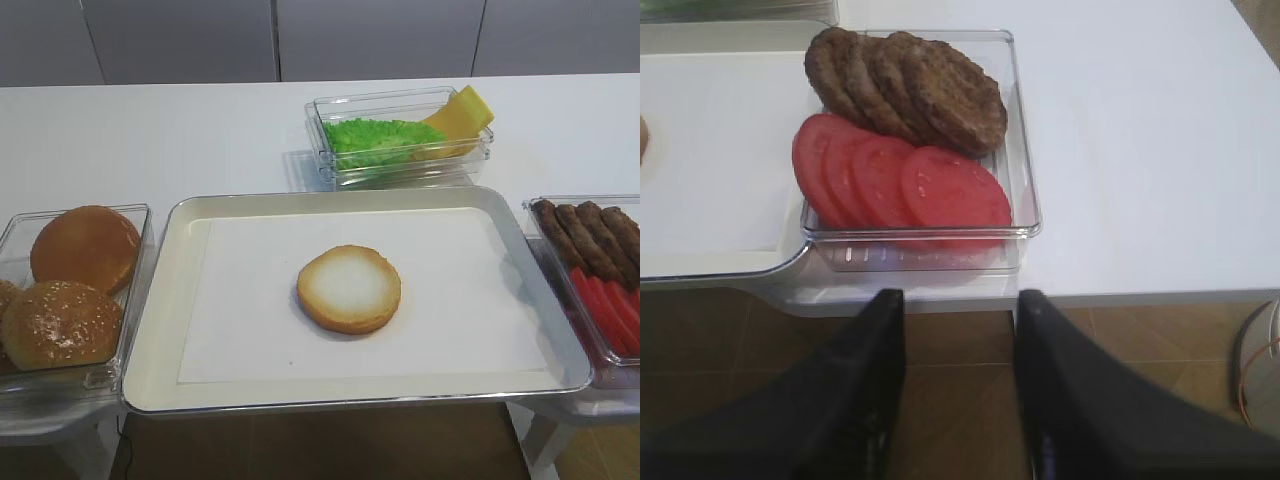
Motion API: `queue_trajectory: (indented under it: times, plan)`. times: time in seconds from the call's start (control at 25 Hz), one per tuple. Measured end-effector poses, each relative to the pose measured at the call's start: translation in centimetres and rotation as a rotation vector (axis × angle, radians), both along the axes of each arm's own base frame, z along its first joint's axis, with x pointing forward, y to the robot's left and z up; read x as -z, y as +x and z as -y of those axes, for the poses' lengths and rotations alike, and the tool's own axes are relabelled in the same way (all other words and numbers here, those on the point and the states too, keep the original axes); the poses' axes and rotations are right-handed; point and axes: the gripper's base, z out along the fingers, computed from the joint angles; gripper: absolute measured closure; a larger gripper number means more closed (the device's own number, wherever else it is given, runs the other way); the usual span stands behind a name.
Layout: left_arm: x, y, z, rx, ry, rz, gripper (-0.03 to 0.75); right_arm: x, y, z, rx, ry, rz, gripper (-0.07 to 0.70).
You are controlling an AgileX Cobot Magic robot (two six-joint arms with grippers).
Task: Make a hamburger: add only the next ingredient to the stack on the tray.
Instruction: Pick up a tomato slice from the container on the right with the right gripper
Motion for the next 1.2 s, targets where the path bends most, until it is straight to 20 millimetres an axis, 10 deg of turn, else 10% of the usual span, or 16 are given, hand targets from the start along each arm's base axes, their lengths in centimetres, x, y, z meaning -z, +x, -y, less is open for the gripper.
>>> queue_trajectory:
  times: [1.2]
  plan:
    - [0.0, 0.0, 0.0, 0.0, 0.0, 0.0, 0.416, 0.0, 0.0, 0.0, 0.001, 0.002, 0.0, 0.353]
